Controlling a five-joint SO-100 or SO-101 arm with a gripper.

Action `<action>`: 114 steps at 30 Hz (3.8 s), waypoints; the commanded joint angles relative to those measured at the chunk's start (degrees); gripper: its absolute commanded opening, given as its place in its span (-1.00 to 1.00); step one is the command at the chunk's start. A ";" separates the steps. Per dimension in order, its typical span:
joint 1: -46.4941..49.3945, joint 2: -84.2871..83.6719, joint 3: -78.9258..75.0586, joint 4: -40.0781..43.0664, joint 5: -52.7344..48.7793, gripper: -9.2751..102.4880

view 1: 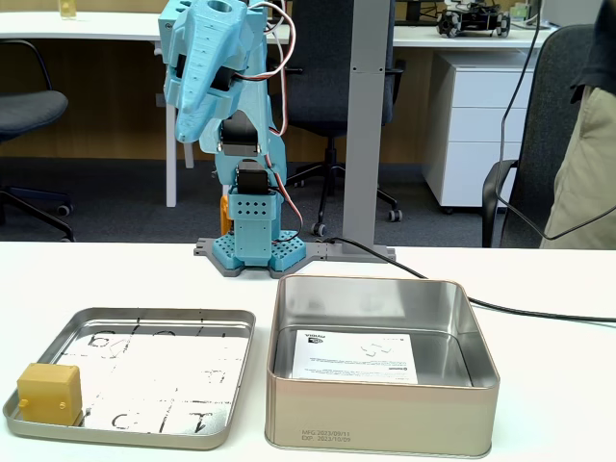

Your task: Grasp a lego block and put it in the bin.

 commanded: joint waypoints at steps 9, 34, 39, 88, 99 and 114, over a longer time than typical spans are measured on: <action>6.15 -10.81 -1.85 7.38 5.19 -0.84; 10.46 -7.73 -1.85 24.43 0.18 -0.84; 13.27 -8.17 -1.85 26.81 0.79 -0.84; 25.40 -28.12 -1.93 29.97 0.18 -0.22; 25.58 -31.99 -1.93 26.89 0.18 -0.24; 25.40 -32.70 -1.93 28.04 0.00 -0.35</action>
